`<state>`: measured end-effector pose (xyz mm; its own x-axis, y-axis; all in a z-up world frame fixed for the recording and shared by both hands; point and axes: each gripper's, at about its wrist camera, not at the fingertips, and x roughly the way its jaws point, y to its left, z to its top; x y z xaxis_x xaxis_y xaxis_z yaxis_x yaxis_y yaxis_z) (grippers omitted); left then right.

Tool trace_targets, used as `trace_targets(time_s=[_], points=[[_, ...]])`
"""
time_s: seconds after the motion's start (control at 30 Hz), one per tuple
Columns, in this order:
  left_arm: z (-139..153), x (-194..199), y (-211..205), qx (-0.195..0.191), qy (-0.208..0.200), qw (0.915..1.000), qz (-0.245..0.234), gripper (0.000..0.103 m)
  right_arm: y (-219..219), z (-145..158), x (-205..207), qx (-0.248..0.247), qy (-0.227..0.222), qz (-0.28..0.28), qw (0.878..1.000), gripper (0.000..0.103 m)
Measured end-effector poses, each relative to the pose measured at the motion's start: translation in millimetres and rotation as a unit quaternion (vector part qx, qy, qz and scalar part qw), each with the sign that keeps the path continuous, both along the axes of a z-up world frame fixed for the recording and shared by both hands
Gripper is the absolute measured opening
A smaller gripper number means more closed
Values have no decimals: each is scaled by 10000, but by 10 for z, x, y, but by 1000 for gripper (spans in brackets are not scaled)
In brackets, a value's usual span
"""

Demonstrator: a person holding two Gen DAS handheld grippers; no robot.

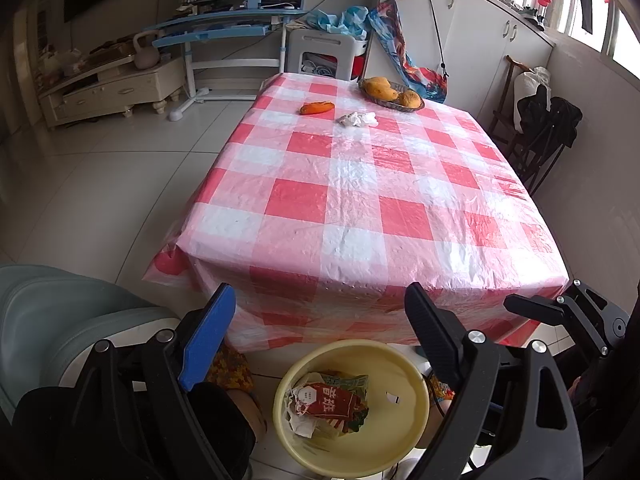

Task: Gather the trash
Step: 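Move both open tools back over the table toward the orange peel and white tissue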

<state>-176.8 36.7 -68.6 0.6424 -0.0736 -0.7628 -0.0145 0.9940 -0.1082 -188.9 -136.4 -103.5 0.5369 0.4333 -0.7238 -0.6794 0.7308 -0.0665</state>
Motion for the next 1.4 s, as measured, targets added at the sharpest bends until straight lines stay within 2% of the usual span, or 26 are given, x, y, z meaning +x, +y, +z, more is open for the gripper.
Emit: trace_targets(time_s=[0.23,0.93,1.17,1.4], points=[[-6,5,-21,12,-8,10000,-16,83,4,14,6,-13,-58,-25,10000,80],[9,52,-29,-75,29,10000,-51,83,46,-5,17,-80,-63,25,9999,80],[203,389,164,-102,-95,9998,132,83,95,52,187,-135,-98,36,9999,81],[240,1025,458,-288,23,9986,438,83,189,125,656,-32,-77,-101,9999,81]])
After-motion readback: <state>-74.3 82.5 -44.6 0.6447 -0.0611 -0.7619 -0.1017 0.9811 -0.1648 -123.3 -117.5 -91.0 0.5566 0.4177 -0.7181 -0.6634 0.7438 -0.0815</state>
